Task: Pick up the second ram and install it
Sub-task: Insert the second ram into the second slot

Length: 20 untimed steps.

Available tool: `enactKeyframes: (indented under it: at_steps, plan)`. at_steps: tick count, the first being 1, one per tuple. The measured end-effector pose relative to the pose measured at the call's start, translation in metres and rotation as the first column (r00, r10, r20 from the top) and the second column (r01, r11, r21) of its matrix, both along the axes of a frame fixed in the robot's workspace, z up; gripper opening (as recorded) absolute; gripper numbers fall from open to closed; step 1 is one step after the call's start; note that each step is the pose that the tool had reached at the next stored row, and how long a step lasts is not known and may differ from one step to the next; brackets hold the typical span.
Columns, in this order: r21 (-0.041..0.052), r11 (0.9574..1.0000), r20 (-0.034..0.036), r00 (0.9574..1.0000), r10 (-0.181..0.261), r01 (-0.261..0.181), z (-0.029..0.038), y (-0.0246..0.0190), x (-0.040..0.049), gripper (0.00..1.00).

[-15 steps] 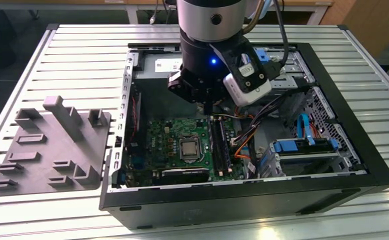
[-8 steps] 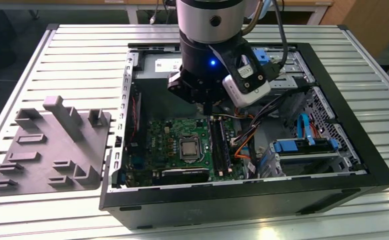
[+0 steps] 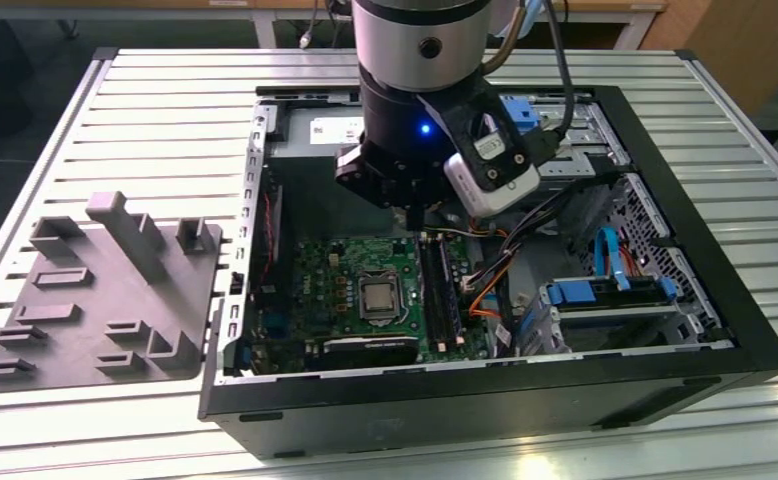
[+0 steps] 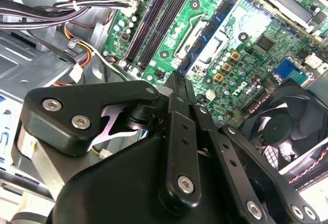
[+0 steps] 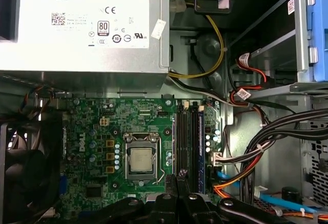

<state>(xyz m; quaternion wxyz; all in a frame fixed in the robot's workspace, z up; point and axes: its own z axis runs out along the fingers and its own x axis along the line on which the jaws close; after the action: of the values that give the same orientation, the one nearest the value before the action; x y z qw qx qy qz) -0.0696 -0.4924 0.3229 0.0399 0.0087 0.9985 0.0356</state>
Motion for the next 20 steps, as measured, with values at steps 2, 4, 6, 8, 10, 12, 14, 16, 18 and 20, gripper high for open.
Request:
enactKeyframes:
  at_steps: [2,4,6,8,10,12,14,16,18,20]
  plan:
    - [0.0022,1.0000,0.0000,1.0000,0.000,0.000,-0.0004,0.0000,0.0000,0.12]
    - [0.0038,1.0000,0.0000,1.0000,0.000,0.000,-0.0008,0.0000,0.0000,0.12]
    - [0.0051,1.0000,0.0000,1.0000,0.000,0.000,-0.0016,0.0000,0.0000,0.12]
    - [0.0081,1.0000,0.0000,1.0000,0.000,0.000,-0.0030,0.0000,0.0000,0.12]
    - [0.0090,1.0000,0.0000,1.0000,0.000,0.000,-0.0034,0.0000,0.0000,0.12]
    - [0.0098,1.0000,0.0001,1.0000,0.000,0.000,-0.0041,0.0000,0.0000,0.12]
    - [0.0101,0.9999,0.0000,1.0000,0.000,0.000,-0.0049,0.0000,0.0000,0.12]
    - [0.0105,0.9999,0.0001,1.0000,0.000,0.000,-0.0060,0.0000,0.0000,0.12]
    - [0.0110,0.9999,0.0000,1.0000,0.000,0.000,-0.0070,0.0000,0.0000,0.12]
    - [0.0112,0.9999,0.0000,1.0000,0.000,0.000,-0.0085,0.0000,0.0000,0.12]
